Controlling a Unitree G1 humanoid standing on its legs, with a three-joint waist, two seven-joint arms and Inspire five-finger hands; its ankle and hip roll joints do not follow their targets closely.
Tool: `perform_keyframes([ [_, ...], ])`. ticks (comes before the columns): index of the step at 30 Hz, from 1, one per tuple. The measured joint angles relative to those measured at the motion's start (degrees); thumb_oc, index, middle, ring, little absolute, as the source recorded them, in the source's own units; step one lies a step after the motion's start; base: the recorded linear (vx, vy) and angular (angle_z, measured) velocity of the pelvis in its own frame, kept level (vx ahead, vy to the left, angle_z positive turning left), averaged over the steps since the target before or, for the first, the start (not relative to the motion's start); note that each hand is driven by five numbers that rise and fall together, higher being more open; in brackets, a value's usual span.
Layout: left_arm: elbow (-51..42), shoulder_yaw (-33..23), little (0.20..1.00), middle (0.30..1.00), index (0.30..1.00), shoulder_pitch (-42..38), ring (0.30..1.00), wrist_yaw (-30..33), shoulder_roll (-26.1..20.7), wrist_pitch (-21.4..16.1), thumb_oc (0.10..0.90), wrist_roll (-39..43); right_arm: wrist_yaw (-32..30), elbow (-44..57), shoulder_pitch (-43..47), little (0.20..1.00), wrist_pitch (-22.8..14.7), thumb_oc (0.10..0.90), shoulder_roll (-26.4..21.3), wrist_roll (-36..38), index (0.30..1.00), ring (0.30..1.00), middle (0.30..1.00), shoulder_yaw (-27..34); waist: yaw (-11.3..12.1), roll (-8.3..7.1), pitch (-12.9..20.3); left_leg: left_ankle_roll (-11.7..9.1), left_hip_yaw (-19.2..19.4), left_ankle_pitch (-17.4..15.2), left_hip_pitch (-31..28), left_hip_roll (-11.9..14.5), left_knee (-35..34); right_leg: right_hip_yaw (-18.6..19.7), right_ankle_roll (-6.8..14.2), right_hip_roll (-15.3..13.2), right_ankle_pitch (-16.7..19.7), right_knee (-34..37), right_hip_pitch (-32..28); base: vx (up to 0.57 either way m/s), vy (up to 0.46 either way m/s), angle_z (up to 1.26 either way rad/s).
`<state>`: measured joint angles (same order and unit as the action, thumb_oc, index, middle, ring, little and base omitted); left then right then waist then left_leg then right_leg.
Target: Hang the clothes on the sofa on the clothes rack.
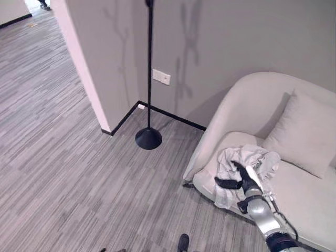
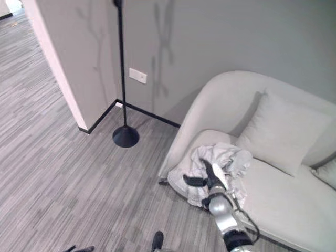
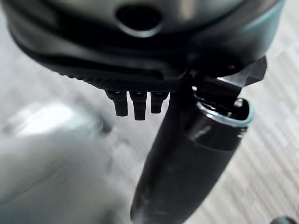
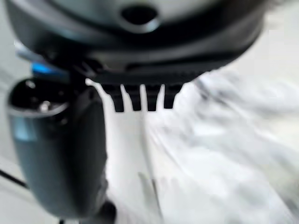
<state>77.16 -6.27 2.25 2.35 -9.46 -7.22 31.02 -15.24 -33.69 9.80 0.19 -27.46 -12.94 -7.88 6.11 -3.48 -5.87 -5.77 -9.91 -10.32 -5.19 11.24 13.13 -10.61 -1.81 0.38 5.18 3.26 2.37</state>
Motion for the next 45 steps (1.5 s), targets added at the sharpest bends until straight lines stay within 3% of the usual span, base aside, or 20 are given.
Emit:
perform_keyframes([
  [3, -4.5, 2.0, 0.900, 0.900, 0.900, -0.2, 0.900, 0.5, 0.3, -0.1, 0.800, 0.7, -3.7, -4.5, 0.2, 0.900, 1.0, 0.800, -2.5, 0.0, 0.900, 0.900, 0.900, 1.7, 1.6, -0.06, -0.3, -1.3, 0.7, 0.2, 7.1, 1.5, 3.2, -0.7, -2.2, 1.5, -1.6, 2.0, -2.8, 0.14, -0.177, 0.30],
  [4, -6.5, 2.3, 0.900, 0.900, 0.900, -0.5, 0.900, 0.7, 0.3, -0.3, 0.800, 1.0, -4.0, -6.0, 0.5, 0.900, 1.4, 0.800, -3.9, -0.2, 0.900, 0.900, 0.900, 1.5, 1.2, 0.26, -1.5, -1.5, 3.7, 0.8, 11.4, 2.5, 6.7, -2.2, -2.2, 1.4, -2.2, 2.0, -4.7, 0.09, -0.075, 0.38],
  [6, -8.1, 2.7, 0.900, 0.900, 0.900, -0.1, 0.900, 0.8, 0.1, -0.7, 0.800, 1.0, -5.4, -8.6, 1.7, 0.900, 1.7, 0.800, -4.1, -0.4, 0.900, 0.900, 0.900, 1.4, 1.2, 0.34, -1.6, -3.3, 5.6, 1.8, 14.1, 2.5, 4.0, -3.0, -2.3, 1.2, -2.4, 2.0, -5.9, 0.04, -0.042, 0.02],
  [8, -8.5, 3.3, 0.900, 0.900, 0.900, -0.2, 0.900, 0.7, 0.1, -0.9, 0.800, 1.0, -6.3, -8.7, 2.0, 0.900, 1.8, 0.800, -4.3, -0.4, 0.900, 0.900, 0.900, 1.4, 1.1, 0.15, -1.9, -2.8, 5.5, 2.4, 15.6, 2.3, 2.3, -2.9, -1.8, 0.6, -2.8, 2.0, -5.9, 0.00, 0.000, -0.14],
  [9, -8.2, 6.5, 0.900, 0.900, 0.900, -1.4, 0.900, 0.6, -0.6, -1.5, 0.800, 1.0, -7.9, -12.0, 4.8, 0.900, 1.4, 0.800, -5.6, -0.4, 0.900, 0.900, 0.900, -1.1, 0.4, 0.44, -2.9, -5.8, 1.1, 4.1, 18.2, -3.2, -2.9, -3.7, 0.0, -1.4, -4.0, 2.4, -5.3, 0.03, 0.035, 0.16],
  [10, -8.0, 9.5, 0.900, 0.900, 0.900, -3.5, 0.900, 0.8, -0.8, -1.5, 0.800, 0.5, -7.8, -16.1, 7.1, 0.900, 1.8, 0.800, -8.2, -0.3, 0.900, 0.900, 0.900, -2.8, -0.8, 0.76, -3.4, -3.9, -0.4, 5.6, 20.7, -8.4, -5.6, -5.0, 1.2, -3.7, -3.6, 2.2, -4.4, 0.10, 0.031, 0.00],
  [11, -7.6, 9.2, 0.900, 0.900, 0.900, -2.6, 0.900, 0.3, 0.1, -3.2, 0.800, 0.1, -8.7, -20.5, 10.0, 0.900, 1.6, 0.800, -9.4, 0.0, 0.900, 0.900, 0.900, -2.1, 0.0, 4.43, -3.5, 2.9, 3.6, 13.8, 22.5, -9.5, -8.8, -4.5, 3.4, -3.0, -3.4, 2.4, -3.2, 0.10, 0.030, 0.01],
  [13, -4.8, 8.3, 0.900, 0.900, 0.900, -2.7, 0.900, 0.8, -0.7, -2.8, 0.800, -0.3, -9.3, -26.6, 13.7, 0.900, 2.4, 0.800, -7.0, 2.1, 0.900, 0.900, 0.900, -2.3, -0.5, 4.63, -3.3, 3.5, 6.0, 18.3, 22.4, -9.6, -10.7, -3.2, 5.6, -3.3, -4.0, 2.5, -2.0, 0.09, 0.053, -0.13],
  [18, -4.5, 10.9, 0.900, 0.900, 0.900, -1.6, 0.900, 1.1, -2.8, -2.5, 0.800, -1.9, -9.4, -30.9, 20.0, 0.900, 1.4, 0.800, -7.0, 2.8, 0.900, 0.900, 0.900, -4.0, 0.6, 4.63, -4.2, 6.4, 6.2, 23.6, 25.3, -12.3, -18.2, -3.3, 7.6, -6.1, -3.3, 2.5, 4.4, -0.02, 0.082, 0.10],
  [23, -13.6, 19.0, 0.900, 0.900, 0.900, -4.7, 0.900, 2.5, -3.4, -4.5, 0.800, -2.4, -9.5, -37.8, 34.1, 0.900, 0.5, 0.800, -7.4, 4.1, 0.900, 0.900, 0.900, -7.9, 2.1, 6.83, -9.9, 6.6, 7.0, 24.3, 28.7, -12.5, -18.2, -2.8, 8.3, -6.7, -2.4, 2.1, 7.8, -0.02, 0.032, -0.05],
  [26, -19.0, 24.5, 0.900, 0.900, 0.900, -8.1, 0.900, 3.8, -3.8, -6.3, 0.800, -2.6, -9.6, -43.7, 41.6, 0.900, 0.1, 0.800, -7.6, 4.5, 0.900, 0.900, 0.900, -12.1, 2.1, 6.09, -11.0, 6.5, 7.5, 24.4, 31.0, -11.9, -18.2, -1.8, 8.2, -6.3, -2.3, 2.1, 10.6, -0.03, 0.019, -0.16],
  [30, -18.6, 25.7, 0.900, 0.900, 0.900, -13.1, 0.900, 4.7, -2.7, -6.6, 0.800, -3.1, -11.5, -44.2, 42.4, 0.900, 0.5, 0.800, -7.0, 7.5, 0.900, 0.900, 0.900, -11.4, 0.6, 4.63, -12.2, 6.4, 7.8, 24.4, 31.3, -11.7, -18.2, -1.5, 8.2, -5.9, -2.2, 2.1, 11.0, 0.02, -0.008, -0.05],
  [32, -18.3, 24.8, 0.900, 0.900, 0.900, -13.2, 0.900, 4.8, -2.4, -6.6, 0.800, -3.2, -11.9, -40.8, 40.2, 0.900, 0.4, 0.800, -6.9, 7.6, 0.900, 0.900, 0.900, -11.2, 0.3, 4.27, -12.4, 6.4, 8.2, 24.4, 30.6, -11.5, -18.2, -1.2, 8.1, -5.8, -2.2, 2.1, 10.4, 0.03, -0.023, -0.06],
  [34, -14.6, 22.9, 0.900, 0.900, 0.900, -12.9, 0.900, 5.6, -2.0, -6.5, 0.800, -4.4, -12.8, -29.8, 34.4, 0.900, 1.2, 0.800, -4.8, 7.7, 0.900, 0.900, 0.900, -9.4, -1.0, 4.21, -12.4, 6.2, 8.1, 24.3, 28.4, -10.9, -18.2, -1.1, 8.1, -5.3, -2.2, 2.1, 8.2, 0.08, -0.040, -0.04],
  [36, -9.6, 14.6, 0.900, 0.900, 0.900, -8.9, 0.900, 6.0, -1.6, -6.0, 0.800, -6.7, -13.8, 9.0, 10.0, 0.900, -0.1, 0.800, -0.6, 3.3, 0.900, 0.900, 0.900, -4.0, -2.2, 2.90, -12.1, 5.2, 8.9, 23.1, 23.5, -9.7, -18.2, -0.7, 7.8, -4.5, -2.7, 2.1, 3.8, 0.14, -0.046, -0.17],
  [39, -5.4, 7.8, 0.900, 0.900, 0.900, -0.6, 0.900, 6.2, -2.3, -3.4, 0.800, -9.4, -12.4, 23.7, -19.9, 0.900, -0.7, 0.800, 9.0, -0.5, 0.900, 0.900, 0.900, 6.2, -5.2, -2.02, -4.4, 3.1, 9.6, 20.3, 17.5, -8.9, -18.3, -0.3, 5.8, -4.1, -4.9, 2.1, -1.9, 0.14, -0.015, -0.15],
  [40, -5.1, 9.6, 0.900, 0.900, 0.900, 1.8, 0.900, 6.2, -3.0, -2.4, 0.800, -11.0, -11.3, 20.7, -24.5, 0.900, -0.6, 0.800, 8.7, -0.7, 0.900, 0.900, 0.900, 3.2, -8.1, -2.51, -0.2, 3.4, 10.3, 20.0, 14.5, -9.0, -18.4, 0.2, 5.8, -4.3, -5.4, 2.3, -4.6, 0.09, 0.015, -0.30],
  [42, -5.3, 11.4, 0.900, 0.900, 0.900, 0.3, 0.900, 5.6, -1.9, -2.4, 0.800, -11.5, -8.2, 15.6, -24.8, 0.900, -0.6, 0.800, 7.3, -2.1, 0.900, 0.900, 0.900, -4.6, -8.6, -0.09, 4.4, 3.4, 11.4, 19.4, 13.0, -8.5, -18.6, 1.4, 5.7, -4.1, -5.5, 2.5, -5.3, 0.12, 0.031, -0.32],
  [44, -5.4, 13.6, 0.900, 0.900, 0.900, -0.9, 0.900, 5.5, 1.5, -2.2, 0.800, -11.6, -4.9, 12.1, -23.8, 0.900, -0.7, 0.800, 10.0, -1.4, 0.900, 0.900, 0.900, -10.7, -8.4, 2.88, 7.2, 3.5, 12.6, 19.0, 10.1, -8.3, -18.6, 2.3, 5.5, -4.3, -5.9, 2.5, -7.5, 0.09, 0.016, -0.29],
  [45, -5.4, 14.5, 0.900, 0.900, 0.900, -0.4, 0.900, 5.4, 2.4, -2.0, 0.800, -11.7, -4.1, 10.9, -23.0, 0.900, -0.7, 0.800, 10.7, -1.2, 0.900, 0.900, 0.900, -12.0, -8.2, 3.34, 8.0, 3.5, 12.8, 18.9, 9.7, -8.2, -18.6, 2.9, 5.5, -4.1, -5.9, 2.5, -7.8, 0.05, 0.008, -0.19],
])
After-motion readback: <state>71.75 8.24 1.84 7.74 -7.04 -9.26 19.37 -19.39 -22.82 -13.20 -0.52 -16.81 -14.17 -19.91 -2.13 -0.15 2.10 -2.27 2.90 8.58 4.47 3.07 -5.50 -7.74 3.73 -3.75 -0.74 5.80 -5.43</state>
